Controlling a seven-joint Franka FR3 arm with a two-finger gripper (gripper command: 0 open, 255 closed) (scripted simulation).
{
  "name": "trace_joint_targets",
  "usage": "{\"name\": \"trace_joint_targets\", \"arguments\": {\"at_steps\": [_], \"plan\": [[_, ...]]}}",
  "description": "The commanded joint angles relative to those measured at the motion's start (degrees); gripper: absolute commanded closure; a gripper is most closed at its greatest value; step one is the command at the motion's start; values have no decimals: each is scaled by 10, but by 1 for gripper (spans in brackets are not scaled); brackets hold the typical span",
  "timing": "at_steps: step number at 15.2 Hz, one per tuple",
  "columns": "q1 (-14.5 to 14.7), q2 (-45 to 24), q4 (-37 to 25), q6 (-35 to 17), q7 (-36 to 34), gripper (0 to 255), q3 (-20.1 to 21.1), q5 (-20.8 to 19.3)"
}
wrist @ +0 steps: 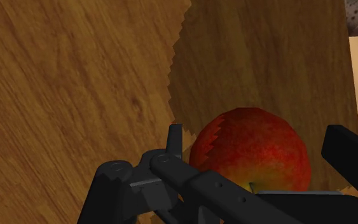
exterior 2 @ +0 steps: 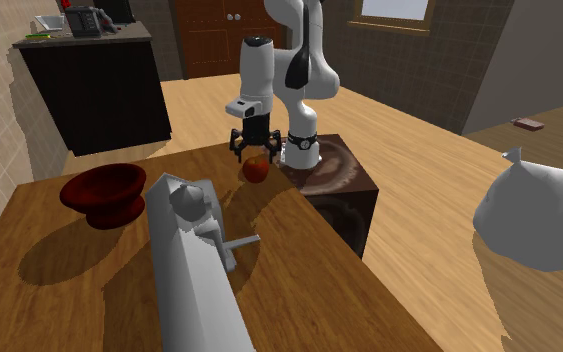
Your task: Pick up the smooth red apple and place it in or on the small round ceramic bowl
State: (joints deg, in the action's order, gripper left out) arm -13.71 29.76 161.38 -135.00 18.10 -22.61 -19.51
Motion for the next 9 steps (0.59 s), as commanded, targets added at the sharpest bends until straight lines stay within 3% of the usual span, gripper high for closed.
{"name": "trace_joint_targets", "arguments": {"at_steps": [1,5,6,9], "plan": [[0,-1,1,-2,0,0,0,0],[0,-1,1,-2,0,0,0,0],[0,-1,1,-2,0,255,0,0],[0,-1,1,-2,0,255,0,-1]]}}
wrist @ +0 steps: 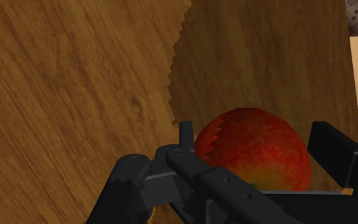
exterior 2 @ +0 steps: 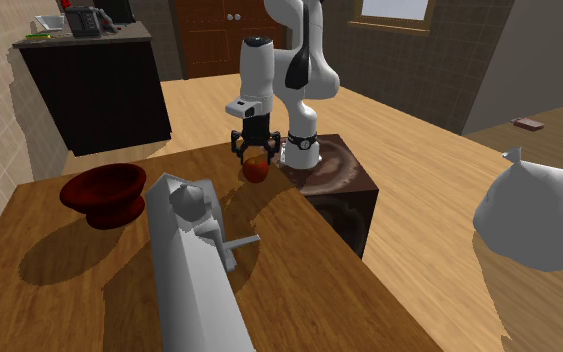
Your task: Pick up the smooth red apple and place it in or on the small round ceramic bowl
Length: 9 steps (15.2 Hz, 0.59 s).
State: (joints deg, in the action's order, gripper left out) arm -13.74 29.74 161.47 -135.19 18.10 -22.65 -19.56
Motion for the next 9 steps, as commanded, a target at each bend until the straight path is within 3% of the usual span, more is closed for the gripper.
{"name": "trace_joint_targets", "arguments": {"at_steps": [1,6,9], "plan": [[0,0,0,0,0,255,0,0],[0,-1,0,0,0,255,0,0],[0,20,-11,32,2,255,6,4]]}}
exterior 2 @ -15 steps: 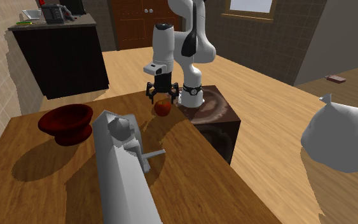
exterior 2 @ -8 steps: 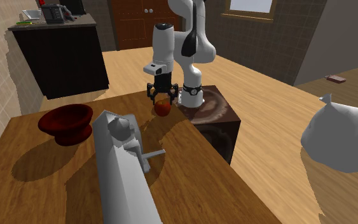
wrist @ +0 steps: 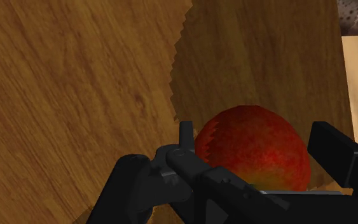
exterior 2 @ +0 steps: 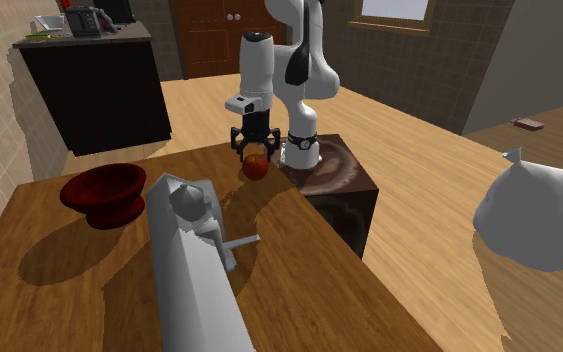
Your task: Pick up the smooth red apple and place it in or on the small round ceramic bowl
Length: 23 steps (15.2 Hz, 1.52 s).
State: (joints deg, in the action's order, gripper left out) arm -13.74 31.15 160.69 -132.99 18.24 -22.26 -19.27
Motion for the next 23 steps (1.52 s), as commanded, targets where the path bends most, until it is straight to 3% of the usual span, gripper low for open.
{"name": "trace_joint_targets", "arguments": {"at_steps": [1,23], "plan": [[0,12,-8,20,1,255,4,3],[9,92,-130,221,14,255,43,37]]}}
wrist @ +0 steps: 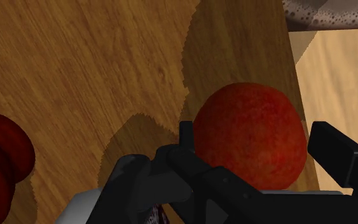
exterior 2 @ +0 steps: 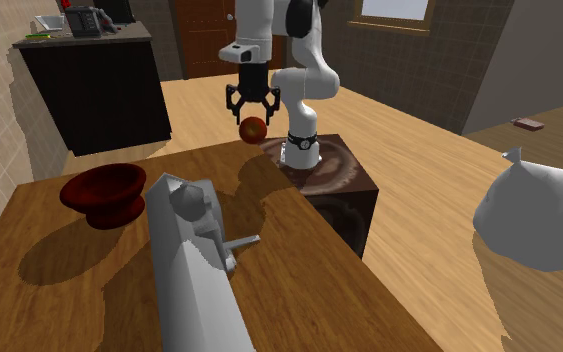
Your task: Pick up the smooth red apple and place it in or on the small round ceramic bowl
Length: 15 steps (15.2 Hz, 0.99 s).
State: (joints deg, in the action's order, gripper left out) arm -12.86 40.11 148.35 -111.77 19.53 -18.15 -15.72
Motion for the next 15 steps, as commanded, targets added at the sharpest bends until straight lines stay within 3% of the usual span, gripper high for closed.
{"name": "trace_joint_targets", "arguments": {"at_steps": [1,7,15], "plan": [[1,4,-13,17,1,255,3,3],[4,8,-53,61,5,255,11,10],[6,-137,-177,24,106,255,-85,9]]}}
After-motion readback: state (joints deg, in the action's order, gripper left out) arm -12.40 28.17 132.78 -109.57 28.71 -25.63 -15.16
